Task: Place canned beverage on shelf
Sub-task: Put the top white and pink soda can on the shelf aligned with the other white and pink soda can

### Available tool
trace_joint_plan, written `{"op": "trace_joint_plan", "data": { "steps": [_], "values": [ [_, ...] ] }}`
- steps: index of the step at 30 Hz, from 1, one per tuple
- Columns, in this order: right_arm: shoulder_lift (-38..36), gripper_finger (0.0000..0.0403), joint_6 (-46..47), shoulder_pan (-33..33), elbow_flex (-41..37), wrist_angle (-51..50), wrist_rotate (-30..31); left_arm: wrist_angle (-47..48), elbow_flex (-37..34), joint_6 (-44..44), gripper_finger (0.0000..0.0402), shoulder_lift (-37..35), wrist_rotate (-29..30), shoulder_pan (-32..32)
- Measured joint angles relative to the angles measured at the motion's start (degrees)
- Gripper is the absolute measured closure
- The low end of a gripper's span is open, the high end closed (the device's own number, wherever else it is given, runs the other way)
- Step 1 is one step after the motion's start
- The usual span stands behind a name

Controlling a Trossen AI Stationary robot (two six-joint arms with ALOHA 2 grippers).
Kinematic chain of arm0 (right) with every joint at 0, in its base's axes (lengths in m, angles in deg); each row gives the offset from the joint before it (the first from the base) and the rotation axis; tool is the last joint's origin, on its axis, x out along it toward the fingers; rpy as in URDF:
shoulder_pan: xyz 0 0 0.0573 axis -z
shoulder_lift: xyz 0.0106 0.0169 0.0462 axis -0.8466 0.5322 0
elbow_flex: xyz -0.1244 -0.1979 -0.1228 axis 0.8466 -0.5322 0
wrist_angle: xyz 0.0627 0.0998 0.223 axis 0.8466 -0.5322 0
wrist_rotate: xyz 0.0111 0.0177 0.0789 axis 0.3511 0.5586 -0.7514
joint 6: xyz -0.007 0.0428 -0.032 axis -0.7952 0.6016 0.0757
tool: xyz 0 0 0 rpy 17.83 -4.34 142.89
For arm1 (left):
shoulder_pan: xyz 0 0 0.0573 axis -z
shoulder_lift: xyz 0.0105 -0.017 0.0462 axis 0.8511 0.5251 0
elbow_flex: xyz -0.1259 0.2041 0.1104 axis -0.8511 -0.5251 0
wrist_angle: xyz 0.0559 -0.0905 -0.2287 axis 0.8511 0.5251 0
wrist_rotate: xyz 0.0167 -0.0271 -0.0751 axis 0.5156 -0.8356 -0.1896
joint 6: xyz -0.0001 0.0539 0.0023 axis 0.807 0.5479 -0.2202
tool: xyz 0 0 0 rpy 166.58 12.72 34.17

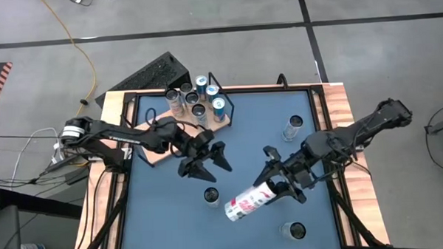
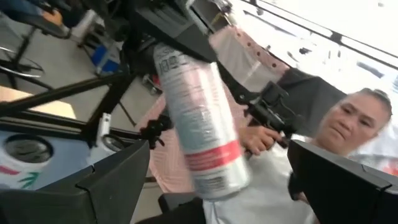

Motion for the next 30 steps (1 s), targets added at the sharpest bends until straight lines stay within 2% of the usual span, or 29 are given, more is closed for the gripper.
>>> {"op": "trace_joint_plan", "data": {
  "steps": [11, 22, 30],
  "values": [
    [2.15, 0.0181, -4.37, 2.58, 0.17, 6.00, -5.92, -0.03, 4.78, -0.52, 0.0033, 4.85, -2.64, 2.35],
    [5.63, 0.0181, -4.44, 5.30, 0.15, 11.24, -9.31, 0.29, 5.82, -1.86, 0.0033, 4.86, -2.42, 3.09],
    [7.84, 0.0181, -4.41, 7.83, 4.49, 8.09, -11.14, 2.30, 5.80, -2.30, 0.0033, 4.84, -1.17, 3.33]
  ]
}}
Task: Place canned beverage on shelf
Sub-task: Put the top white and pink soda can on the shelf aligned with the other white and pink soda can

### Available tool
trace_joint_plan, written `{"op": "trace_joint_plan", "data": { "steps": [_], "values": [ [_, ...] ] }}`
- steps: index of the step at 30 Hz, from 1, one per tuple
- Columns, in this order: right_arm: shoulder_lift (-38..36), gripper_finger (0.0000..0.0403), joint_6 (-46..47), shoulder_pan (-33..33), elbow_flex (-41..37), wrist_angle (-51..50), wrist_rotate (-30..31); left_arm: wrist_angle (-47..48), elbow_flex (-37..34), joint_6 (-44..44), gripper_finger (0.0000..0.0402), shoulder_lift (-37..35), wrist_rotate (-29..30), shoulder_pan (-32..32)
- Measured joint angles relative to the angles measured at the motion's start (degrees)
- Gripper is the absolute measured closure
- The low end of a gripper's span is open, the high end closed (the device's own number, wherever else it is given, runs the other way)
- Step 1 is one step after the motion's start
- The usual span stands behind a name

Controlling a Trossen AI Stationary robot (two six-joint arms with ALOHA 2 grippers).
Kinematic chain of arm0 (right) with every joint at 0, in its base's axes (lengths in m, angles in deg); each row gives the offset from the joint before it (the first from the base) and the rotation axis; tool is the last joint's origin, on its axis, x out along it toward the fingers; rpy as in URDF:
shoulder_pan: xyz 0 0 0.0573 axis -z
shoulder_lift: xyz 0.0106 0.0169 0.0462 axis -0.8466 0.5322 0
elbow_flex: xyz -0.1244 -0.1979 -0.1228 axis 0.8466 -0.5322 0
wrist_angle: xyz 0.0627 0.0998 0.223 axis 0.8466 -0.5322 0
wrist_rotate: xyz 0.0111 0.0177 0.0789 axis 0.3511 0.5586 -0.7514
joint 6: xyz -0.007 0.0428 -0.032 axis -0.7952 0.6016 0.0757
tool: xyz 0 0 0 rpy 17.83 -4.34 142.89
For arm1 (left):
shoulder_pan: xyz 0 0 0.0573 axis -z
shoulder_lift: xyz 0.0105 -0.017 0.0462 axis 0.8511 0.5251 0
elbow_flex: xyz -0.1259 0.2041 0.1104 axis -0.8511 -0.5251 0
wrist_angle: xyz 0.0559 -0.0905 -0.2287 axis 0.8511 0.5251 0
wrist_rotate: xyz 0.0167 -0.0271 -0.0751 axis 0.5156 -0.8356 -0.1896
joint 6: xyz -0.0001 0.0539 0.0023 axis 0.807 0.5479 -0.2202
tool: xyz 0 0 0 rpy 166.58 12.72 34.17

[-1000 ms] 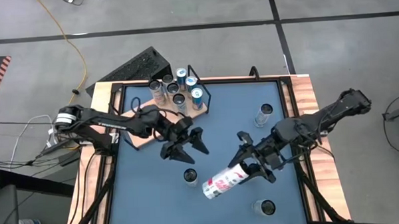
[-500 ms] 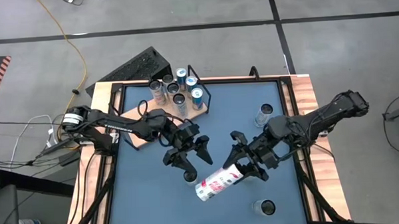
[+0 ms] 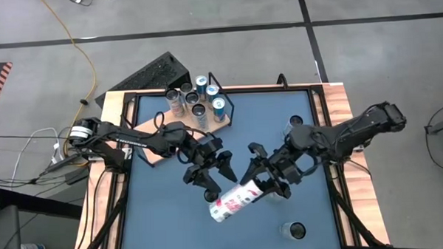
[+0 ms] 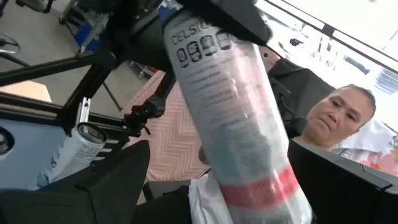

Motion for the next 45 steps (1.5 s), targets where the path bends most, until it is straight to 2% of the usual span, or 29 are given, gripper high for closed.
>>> {"op": "trace_joint_plan", "data": {
  "steps": [3, 8, 12, 23, 35, 38, 42, 45],
  "values": [
    [1.75, 0.0181, -0.21, 0.93, 2.14, -4.18, -0.63, 0.00, 0.00, 0.26, 0.0033, 0.00, 0.00, 0.77],
    [5.59, 0.0181, -5.78, 1.72, 4.26, -4.40, -2.28, -0.58, -0.04, 0.12, 0.0033, 0.07, -1.15, 2.38],
    [7.31, 0.0181, -6.10, 2.06, 6.06, -5.51, -4.26, 0.44, -0.07, -0.20, 0.0033, 0.07, -2.06, 3.05],
    [7.36, 0.0181, -5.84, 3.99, 10.67, -13.43, -4.36, 1.13, -0.07, -2.41, 0.0033, 0.04, -2.89, 3.75],
    [7.51, 0.0181, -7.22, 6.01, 10.70, -12.96, -3.97, 2.40, -0.07, -4.43, 0.0033, 0.00, -4.07, 3.99],
    [7.51, 0.0181, -7.25, 6.35, 10.70, -12.78, -5.82, 2.34, -0.07, -4.70, 0.0033, 0.00, -3.84, 4.02],
    [7.51, 0.0181, -5.72, 6.35, 10.70, -12.38, -6.17, 2.03, -0.07, -5.17, 0.0044, 0.00, -3.56, 4.02],
    [7.51, 0.0181, -3.99, 6.35, 10.70, -11.44, -6.33, 1.75, -0.07, -5.20, 0.0070, 0.00, -2.95, 4.26]
  ]
}}
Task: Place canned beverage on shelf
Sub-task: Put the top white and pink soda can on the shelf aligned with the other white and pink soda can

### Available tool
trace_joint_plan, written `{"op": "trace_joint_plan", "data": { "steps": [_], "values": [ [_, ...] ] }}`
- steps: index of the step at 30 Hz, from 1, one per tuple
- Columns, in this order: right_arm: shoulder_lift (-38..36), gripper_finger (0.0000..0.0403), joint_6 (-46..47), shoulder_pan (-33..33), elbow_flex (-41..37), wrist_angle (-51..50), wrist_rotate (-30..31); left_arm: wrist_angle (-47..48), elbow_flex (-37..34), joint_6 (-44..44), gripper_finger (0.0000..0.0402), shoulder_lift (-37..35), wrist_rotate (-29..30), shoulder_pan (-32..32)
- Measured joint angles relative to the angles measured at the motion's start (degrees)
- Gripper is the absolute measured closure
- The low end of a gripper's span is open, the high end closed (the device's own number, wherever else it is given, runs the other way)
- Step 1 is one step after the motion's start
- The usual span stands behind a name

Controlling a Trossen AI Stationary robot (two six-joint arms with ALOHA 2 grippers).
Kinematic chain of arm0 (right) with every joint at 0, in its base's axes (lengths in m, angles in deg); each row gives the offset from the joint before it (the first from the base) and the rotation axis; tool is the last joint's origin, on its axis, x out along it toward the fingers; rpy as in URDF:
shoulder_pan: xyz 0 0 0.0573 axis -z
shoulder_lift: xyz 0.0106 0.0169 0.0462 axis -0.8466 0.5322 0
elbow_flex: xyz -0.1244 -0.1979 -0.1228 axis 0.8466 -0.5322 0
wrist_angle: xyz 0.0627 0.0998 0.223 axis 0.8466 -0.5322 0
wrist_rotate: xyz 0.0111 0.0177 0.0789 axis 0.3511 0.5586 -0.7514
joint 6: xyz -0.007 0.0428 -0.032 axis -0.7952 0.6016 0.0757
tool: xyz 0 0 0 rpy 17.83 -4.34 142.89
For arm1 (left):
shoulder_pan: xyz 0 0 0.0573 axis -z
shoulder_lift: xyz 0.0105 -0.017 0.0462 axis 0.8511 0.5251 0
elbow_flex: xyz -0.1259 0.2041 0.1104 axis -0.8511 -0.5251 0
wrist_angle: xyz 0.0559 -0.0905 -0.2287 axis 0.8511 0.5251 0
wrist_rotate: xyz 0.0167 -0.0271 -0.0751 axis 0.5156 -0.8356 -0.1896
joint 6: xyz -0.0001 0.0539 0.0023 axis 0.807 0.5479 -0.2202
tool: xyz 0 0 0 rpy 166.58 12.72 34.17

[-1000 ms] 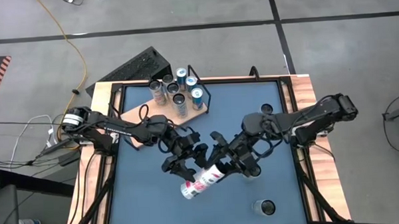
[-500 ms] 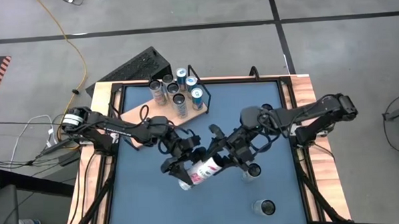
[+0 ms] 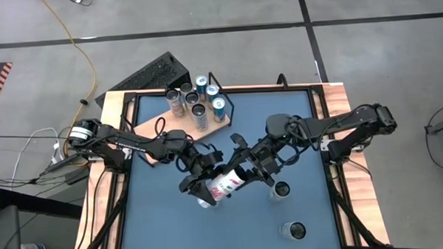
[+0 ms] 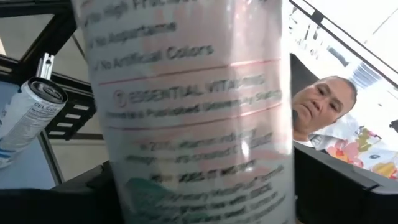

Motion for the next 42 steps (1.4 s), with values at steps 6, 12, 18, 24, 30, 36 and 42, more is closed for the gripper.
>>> {"op": "trace_joint_plan", "data": {
  "steps": [6, 12, 18, 24, 30, 36, 42],
  "values": [
    [0.00, 0.0160, 4.82, -0.02, 0.00, 1.64, 0.61, 0.28, 0.00, -1.00, 0.0148, 0.00, -0.20, 0.06],
    [0.04, 0.0127, 9.93, 0.42, 0.00, 2.77, 0.70, -0.18, 0.02, -0.75, 0.0170, 0.00, 0.43, 0.08],
    [-0.26, 0.0123, 13.30, -0.04, -0.04, 3.37, 1.22, -0.43, 0.02, -0.85, 0.0148, -0.17, 0.87, 0.11],
    [-2.70, 0.0115, 15.04, -1.50, -0.11, 3.58, 5.10, -2.02, 0.11, -0.35, 0.0149, -0.21, 1.88, 0.17],
    [-8.23, 0.0085, 15.01, -3.05, 0.13, 0.80, 8.30, -1.36, -0.02, 0.48, 0.0164, -0.22, 0.88, 0.02],
    [-14.79, 0.0075, 26.06, -5.00, 0.07, -6.27, 8.65, 3.62, -0.02, 8.27, 0.0160, -1.63, 5.39, -0.15],
    [-20.91, 0.0074, 31.54, -7.68, 0.07, -17.72, 17.14, 31.36, 0.00, 26.91, 0.0160, -11.19, 26.33, -1.76]
  ]
}}
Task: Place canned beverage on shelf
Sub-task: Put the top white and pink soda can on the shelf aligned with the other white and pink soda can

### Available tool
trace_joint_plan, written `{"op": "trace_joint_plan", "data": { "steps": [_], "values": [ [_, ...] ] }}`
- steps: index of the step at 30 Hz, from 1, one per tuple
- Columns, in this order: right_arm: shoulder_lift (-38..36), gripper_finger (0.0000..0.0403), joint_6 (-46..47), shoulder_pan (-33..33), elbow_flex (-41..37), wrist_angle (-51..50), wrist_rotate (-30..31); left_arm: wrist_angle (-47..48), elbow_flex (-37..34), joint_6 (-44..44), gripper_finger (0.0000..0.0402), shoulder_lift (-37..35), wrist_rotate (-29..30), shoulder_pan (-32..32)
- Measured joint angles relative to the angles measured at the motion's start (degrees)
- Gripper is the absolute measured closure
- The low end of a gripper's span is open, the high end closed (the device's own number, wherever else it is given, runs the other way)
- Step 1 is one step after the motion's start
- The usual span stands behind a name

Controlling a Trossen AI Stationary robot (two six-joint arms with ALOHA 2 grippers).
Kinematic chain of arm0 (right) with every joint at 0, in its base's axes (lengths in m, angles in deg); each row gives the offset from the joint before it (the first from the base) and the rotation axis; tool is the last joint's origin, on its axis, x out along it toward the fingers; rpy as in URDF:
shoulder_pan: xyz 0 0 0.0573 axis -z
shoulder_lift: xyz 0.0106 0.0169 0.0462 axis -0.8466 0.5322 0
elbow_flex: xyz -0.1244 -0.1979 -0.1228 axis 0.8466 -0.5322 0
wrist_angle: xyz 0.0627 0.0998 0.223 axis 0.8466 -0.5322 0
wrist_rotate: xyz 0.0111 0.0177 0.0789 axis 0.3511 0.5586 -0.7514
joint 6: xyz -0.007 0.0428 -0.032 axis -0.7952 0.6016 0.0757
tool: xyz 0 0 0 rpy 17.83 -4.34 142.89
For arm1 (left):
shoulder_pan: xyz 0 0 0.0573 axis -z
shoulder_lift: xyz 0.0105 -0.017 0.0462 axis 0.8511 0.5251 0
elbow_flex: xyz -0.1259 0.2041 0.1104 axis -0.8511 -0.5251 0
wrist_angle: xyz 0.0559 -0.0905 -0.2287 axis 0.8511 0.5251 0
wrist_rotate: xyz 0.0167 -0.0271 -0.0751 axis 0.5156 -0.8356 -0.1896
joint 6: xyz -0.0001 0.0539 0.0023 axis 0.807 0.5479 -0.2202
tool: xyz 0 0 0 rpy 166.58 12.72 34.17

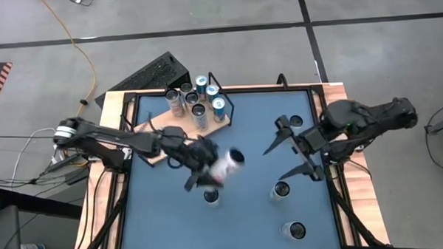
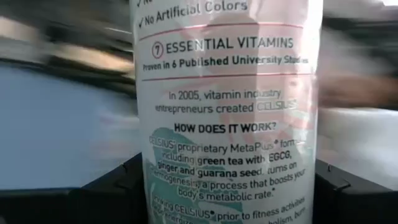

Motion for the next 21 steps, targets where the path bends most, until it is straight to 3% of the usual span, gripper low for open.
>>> {"op": "trace_joint_plan", "data": {
  "steps": [4, 9, 11, 16, 19, 21],
  "values": [
    [-1.47, 0.0074, 0.17, -1.32, -0.02, -3.75, 4.56, 14.84, -0.01, 10.66, 0.0160, -7.86, 29.16, 0.53],
    [-0.62, 0.0074, 0.13, -2.42, -0.07, -4.51, 4.98, 12.13, -1.95, 19.85, 0.0159, -14.76, 60.69, 5.19],
    [0.12, 0.0074, 0.11, -2.57, -0.09, -4.66, 4.98, 5.91, -5.28, 25.96, 0.0159, -16.88, 64.32, 6.76],
    [1.02, 0.0074, 0.06, -2.70, -0.10, -7.14, 4.98, -17.29, -19.59, 34.86, 0.0159, -21.26, 59.25, 8.71],
    [1.43, 0.0074, 0.09, -2.68, -0.16, -8.28, 4.98, -31.94, -28.88, 37.65, 0.0159, -24.19, 60.60, 8.48],
    [2.43, 0.0074, 0.09, -2.64, -0.14, -7.82, 5.61, -36.60, -32.98, 40.09, 0.0159, -25.72, 62.66, 8.39]
  ]
}}
